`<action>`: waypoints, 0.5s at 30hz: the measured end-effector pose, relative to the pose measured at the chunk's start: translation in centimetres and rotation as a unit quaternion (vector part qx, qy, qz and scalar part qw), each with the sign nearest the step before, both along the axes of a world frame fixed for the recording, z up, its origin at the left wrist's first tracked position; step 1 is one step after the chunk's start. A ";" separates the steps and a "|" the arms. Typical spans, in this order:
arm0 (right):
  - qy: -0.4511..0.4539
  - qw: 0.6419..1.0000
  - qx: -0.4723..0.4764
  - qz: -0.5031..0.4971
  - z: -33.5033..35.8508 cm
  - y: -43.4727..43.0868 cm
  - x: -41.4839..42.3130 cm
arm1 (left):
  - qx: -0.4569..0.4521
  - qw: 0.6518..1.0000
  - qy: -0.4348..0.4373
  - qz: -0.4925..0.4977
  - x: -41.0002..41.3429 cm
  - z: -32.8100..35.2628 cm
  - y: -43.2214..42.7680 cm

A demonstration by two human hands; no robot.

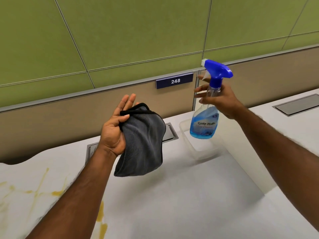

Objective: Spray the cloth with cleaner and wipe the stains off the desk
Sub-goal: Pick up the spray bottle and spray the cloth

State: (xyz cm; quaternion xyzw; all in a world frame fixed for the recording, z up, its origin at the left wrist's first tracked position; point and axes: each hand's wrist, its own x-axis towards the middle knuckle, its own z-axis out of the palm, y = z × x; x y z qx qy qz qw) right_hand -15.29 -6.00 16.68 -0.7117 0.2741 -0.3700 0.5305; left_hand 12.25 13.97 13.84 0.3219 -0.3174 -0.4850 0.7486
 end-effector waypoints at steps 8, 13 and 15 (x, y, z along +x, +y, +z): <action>0.075 0.994 0.050 0.064 -4.1 11.9 -1.6 | -0.002 1.000 0.000 0.012 -0.7 1.4 2.0; 0.110 0.988 0.070 0.084 -7.2 16.3 -1.8 | -0.005 1.000 -0.001 0.013 -1.2 1.9 2.8; 0.100 0.988 0.071 0.099 -7.7 17.4 -1.9 | -0.008 1.000 -0.003 0.012 -1.4 2.1 3.1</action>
